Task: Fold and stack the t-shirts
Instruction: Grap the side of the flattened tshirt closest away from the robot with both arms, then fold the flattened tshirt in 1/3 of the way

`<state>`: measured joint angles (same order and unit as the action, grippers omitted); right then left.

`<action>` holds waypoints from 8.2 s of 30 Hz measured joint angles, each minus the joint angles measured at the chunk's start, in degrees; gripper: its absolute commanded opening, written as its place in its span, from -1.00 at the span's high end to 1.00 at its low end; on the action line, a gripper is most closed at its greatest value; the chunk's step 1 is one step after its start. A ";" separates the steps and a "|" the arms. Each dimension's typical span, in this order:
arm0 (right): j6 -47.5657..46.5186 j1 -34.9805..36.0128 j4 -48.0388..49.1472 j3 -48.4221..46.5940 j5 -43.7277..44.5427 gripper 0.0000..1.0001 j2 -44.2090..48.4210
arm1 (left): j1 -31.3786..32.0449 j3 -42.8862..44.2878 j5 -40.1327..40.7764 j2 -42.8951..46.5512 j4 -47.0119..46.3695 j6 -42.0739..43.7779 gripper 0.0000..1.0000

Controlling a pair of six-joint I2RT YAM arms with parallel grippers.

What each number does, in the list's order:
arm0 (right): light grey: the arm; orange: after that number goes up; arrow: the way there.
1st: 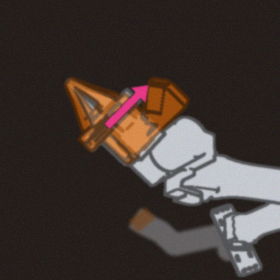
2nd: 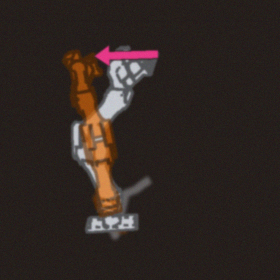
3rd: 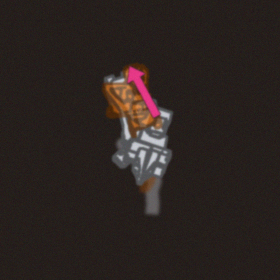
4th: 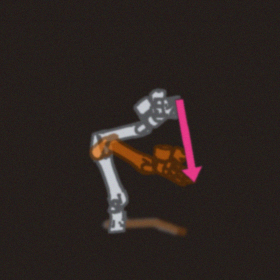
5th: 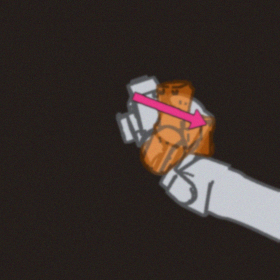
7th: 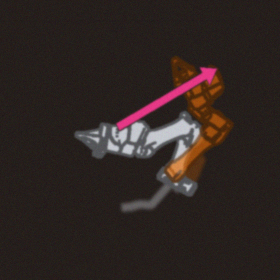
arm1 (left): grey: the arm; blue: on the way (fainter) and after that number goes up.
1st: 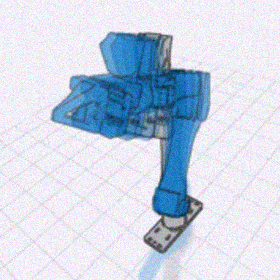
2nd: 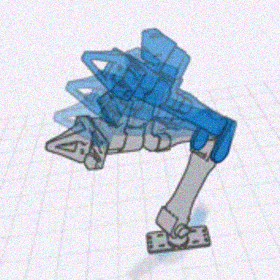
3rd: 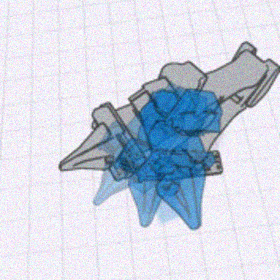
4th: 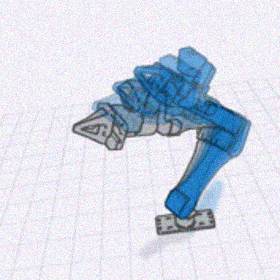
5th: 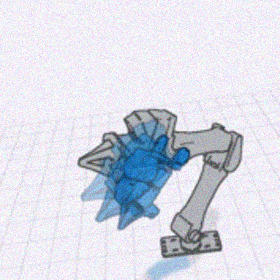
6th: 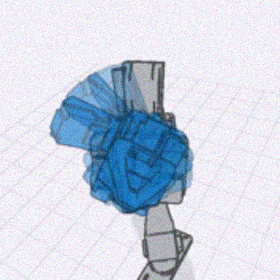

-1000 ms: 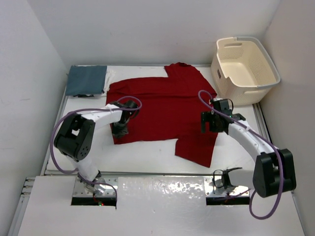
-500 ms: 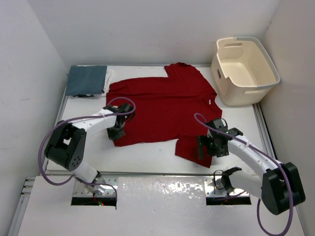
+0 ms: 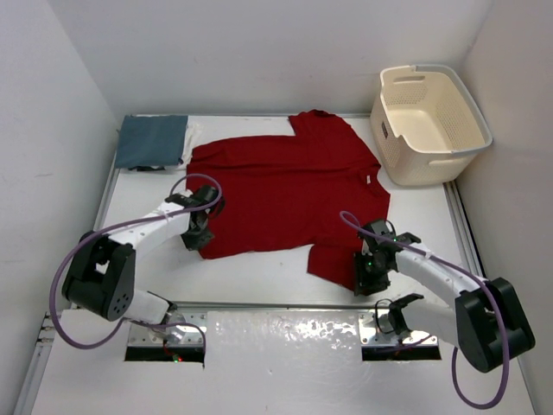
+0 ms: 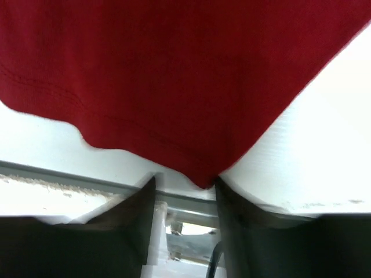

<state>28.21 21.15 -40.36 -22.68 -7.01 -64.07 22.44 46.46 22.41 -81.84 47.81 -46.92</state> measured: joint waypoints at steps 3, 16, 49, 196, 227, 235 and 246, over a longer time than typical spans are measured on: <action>0.87 0.00 1.03 0.70 -0.87 1.00 -0.39 | -1.16 -0.63 -0.13 2.08 -0.24 -1.88 1.00; 1.68 2.25 -6.01 -1.77 -8.24 1.00 14.86 | -5.73 -3.76 -0.61 6.99 -0.87 -5.27 1.00; -1.68 6.40 -15.43 -16.94 -7.58 1.00 13.62 | -8.24 -4.74 -2.25 18.34 7.41 -11.61 1.00; -9.73 0.66 17.81 -85.11 29.70 1.00 -74.20 | -16.11 24.46 -16.00 -27.19 -16.06 3.58 -0.99; -11.80 0.85 26.84 -78.23 24.87 1.00 -69.18 | -16.11 23.93 -16.09 -26.88 -16.63 3.61 -0.99; -12.46 1.09 28.55 -80.08 19.96 1.00 -69.22 | -16.11 23.91 -16.09 -26.86 -16.65 3.61 -0.99; -13.60 1.99 26.36 -84.67 18.71 -0.98 -72.52 | -16.11 23.50 -16.13 -26.47 -16.98 3.61 -1.00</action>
<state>14.61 23.14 -14.00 -107.35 11.70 -136.59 6.33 69.95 6.28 -108.31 30.83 -43.31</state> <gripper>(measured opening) 0.976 0.997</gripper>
